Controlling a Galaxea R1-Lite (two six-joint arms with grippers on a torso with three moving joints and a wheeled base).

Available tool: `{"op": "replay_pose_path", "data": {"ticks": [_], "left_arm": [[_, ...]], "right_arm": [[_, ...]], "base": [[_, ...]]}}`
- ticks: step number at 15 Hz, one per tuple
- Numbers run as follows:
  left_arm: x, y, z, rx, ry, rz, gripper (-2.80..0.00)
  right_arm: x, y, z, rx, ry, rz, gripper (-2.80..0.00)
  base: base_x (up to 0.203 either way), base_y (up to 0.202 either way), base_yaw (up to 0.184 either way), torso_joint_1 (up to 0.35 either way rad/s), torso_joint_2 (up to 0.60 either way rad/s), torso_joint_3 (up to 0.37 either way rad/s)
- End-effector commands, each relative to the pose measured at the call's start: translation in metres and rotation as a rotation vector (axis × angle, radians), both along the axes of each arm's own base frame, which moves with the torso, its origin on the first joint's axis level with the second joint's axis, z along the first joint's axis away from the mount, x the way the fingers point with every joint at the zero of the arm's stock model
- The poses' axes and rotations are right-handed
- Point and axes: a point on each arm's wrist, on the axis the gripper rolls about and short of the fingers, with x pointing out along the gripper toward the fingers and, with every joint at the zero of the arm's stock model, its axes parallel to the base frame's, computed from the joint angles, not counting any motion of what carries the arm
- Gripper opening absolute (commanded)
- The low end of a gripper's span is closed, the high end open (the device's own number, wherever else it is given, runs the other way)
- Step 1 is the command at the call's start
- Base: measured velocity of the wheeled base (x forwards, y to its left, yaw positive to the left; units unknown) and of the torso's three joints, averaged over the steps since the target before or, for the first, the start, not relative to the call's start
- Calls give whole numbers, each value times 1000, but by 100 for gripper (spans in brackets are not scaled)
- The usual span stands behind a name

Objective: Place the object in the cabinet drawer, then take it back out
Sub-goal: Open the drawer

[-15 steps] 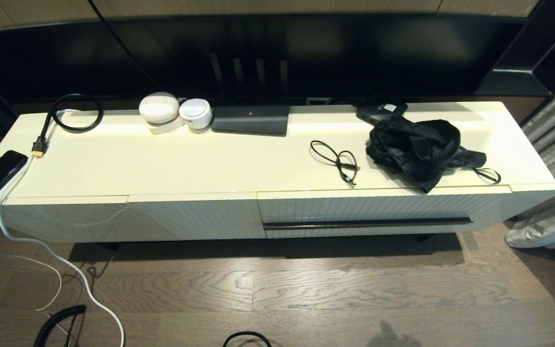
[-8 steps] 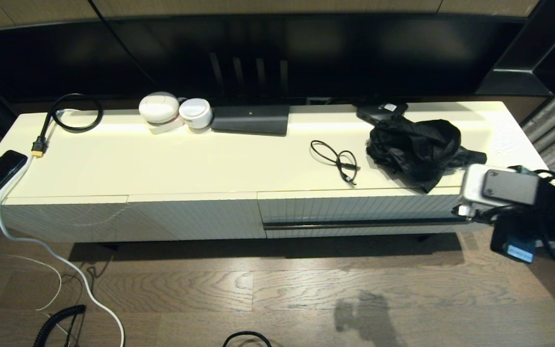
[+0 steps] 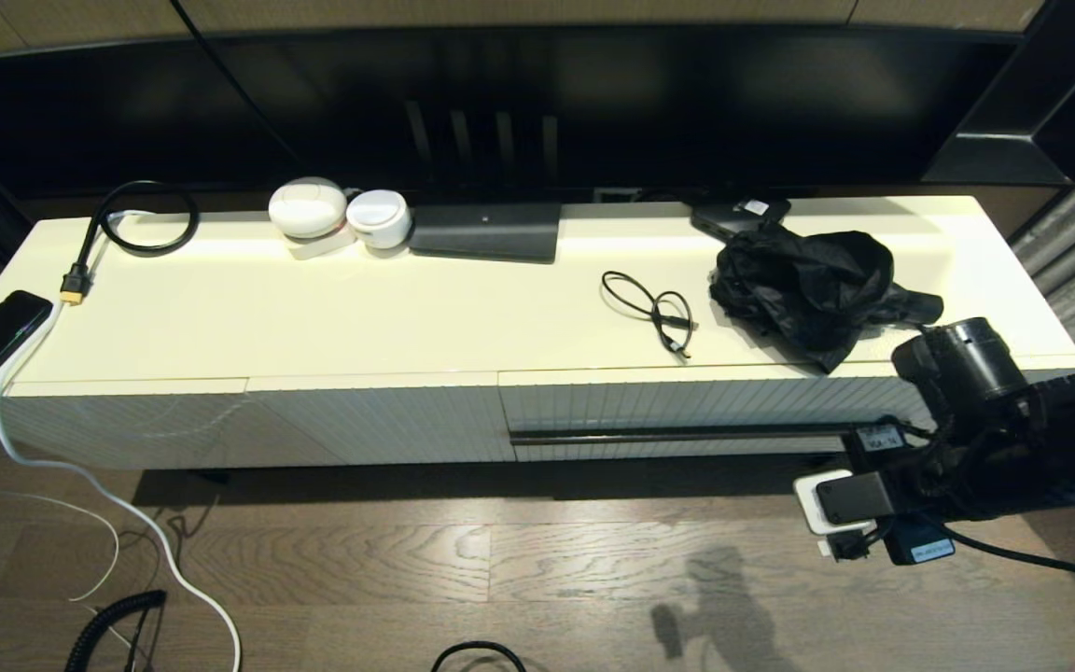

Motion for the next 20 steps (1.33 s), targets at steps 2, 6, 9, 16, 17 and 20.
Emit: {"op": "replay_pose_path", "data": {"ticks": [2, 6, 9, 16, 17, 20], "left_arm": [[0, 0, 0, -1, 0, 1, -280], [0, 0, 0, -1, 0, 1, -280], [0, 0, 0, -1, 0, 2, -280], [0, 0, 0, -1, 0, 1, -280], [0, 0, 0, -1, 0, 2, -280], [0, 0, 0, -1, 0, 2, -280]], "right_arm": [[22, 0, -41, -7, 51, 4, -280], [38, -2, -61, 22, 36, 2, 0], [43, -1, -64, 31, 29, -6, 0], [60, 6, -81, 74, -6, -10, 0], [65, 7, -84, 91, -20, -27, 0], [75, 8, -87, 100, -35, -37, 0]], "base": [[0, 0, 0, 0, 0, 0], [0, 0, 0, 0, 0, 0], [0, 0, 0, 0, 0, 0], [0, 0, 0, 0, 0, 0], [0, 0, 0, 0, 0, 0], [0, 0, 0, 0, 0, 0]]}}
